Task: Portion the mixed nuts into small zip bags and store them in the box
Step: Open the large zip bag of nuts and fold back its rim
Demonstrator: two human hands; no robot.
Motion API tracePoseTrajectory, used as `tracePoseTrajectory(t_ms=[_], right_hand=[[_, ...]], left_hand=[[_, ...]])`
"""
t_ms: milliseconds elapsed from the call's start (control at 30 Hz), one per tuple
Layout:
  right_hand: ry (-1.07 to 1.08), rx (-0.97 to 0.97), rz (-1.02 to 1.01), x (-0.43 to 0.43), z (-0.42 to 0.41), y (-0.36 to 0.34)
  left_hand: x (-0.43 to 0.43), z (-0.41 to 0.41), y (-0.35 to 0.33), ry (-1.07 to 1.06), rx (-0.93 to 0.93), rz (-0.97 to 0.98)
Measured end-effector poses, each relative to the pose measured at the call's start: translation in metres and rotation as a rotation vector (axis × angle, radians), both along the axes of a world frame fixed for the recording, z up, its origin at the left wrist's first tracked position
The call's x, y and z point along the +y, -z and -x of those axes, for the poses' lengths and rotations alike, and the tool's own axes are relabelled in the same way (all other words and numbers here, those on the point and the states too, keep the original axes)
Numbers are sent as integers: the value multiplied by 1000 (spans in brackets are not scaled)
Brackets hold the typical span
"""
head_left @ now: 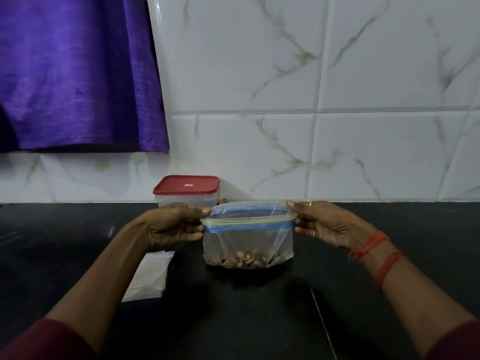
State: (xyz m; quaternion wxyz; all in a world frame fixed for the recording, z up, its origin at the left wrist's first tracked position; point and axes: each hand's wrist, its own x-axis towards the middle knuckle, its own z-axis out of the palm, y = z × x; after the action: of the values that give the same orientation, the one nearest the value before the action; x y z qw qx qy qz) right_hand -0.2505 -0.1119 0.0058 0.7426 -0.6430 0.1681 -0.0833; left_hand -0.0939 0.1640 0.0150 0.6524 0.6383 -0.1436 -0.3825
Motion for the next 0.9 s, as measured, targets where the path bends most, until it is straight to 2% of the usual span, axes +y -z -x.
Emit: tracePoseTrajectory(t_ms=[267,500,633,733,833,900], right_hand=[[20,109,172,-8,2,-5],[9,6,-13,-8,1,-5],[22,26,-12,-2,-2,-2],[72,-2,-29,0,-5,-4],[95,-113,-152,2,-5,-8],[87,-165,-218,4,-5,-8]], left_hand=[[6,-5,-11,-48,-182,-167],[6,1,-13,-37,-171,-198],[-1,4,-12,-87,-203,-218],[-6,2,-14,-179,-146,-93],[-10,2,-15,-257,23,131],[-10,4,-15,-258,96,206]])
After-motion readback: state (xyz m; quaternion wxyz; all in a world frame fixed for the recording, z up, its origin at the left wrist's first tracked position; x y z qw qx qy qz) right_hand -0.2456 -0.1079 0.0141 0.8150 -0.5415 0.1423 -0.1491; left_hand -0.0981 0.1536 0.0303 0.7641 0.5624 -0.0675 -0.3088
